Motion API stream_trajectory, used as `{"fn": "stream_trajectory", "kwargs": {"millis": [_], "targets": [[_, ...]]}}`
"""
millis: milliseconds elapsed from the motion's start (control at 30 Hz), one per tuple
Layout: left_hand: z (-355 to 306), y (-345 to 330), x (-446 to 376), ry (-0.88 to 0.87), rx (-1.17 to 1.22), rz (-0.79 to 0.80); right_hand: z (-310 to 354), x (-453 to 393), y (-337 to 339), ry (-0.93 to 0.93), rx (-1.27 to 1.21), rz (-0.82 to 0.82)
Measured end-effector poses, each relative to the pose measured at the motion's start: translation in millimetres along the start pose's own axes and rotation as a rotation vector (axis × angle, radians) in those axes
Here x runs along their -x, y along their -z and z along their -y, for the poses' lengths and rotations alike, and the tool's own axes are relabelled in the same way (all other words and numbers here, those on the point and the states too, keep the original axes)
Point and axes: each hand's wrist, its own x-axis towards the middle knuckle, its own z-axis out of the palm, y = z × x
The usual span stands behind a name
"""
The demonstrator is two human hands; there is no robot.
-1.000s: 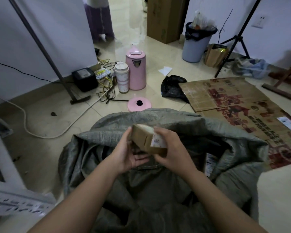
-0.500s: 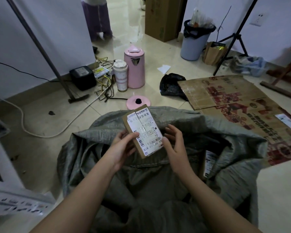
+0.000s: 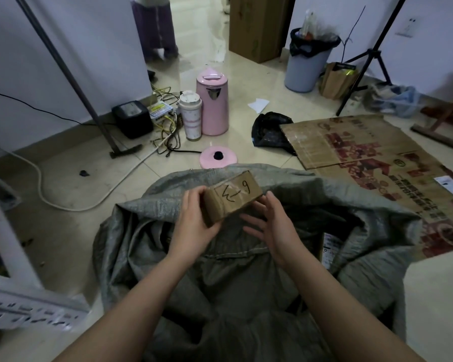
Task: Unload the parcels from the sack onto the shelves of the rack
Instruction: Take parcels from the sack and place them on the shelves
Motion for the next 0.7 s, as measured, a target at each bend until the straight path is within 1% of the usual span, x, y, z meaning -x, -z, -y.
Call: {"fn": "stream_trajectory", "kwargs": {"millis": [100, 233, 333, 400, 500, 567, 600, 700], "targets": [[-5, 3, 4, -0.079, -0.106, -0.027, 3, 1, -1, -0.024, -0.093, 0.034], [-9, 2, 6, -0.17, -0.307, -0.146, -1, 5, -6, -0.013, -0.172, 0.061], [-17, -3, 7, -0.152, -0.307, -0.143, -9, 7, -12, -0.071, -0.224, 0.096], [-22, -6, 10, -0.16, -0.258, -0.076, -12, 8, -13, -0.063, -0.239, 0.106], [-29, -9, 16, -0.188, -0.107, 0.095, -7, 9, -9, -0.027, -0.306, 0.105], [-31, -12, 18, -0.112, 0.066, 0.12, -3, 9, -6, 0.022, -0.285, 0.057], [-34, -13, 17, -0.026, 0.2, 0.098, -1, 8, -6, 0.056, -0.242, 0.043], [-50, -12, 7, 0.319, 0.638, 0.032, 7, 8, -9, 0.172, -0.072, 0.055]]}}
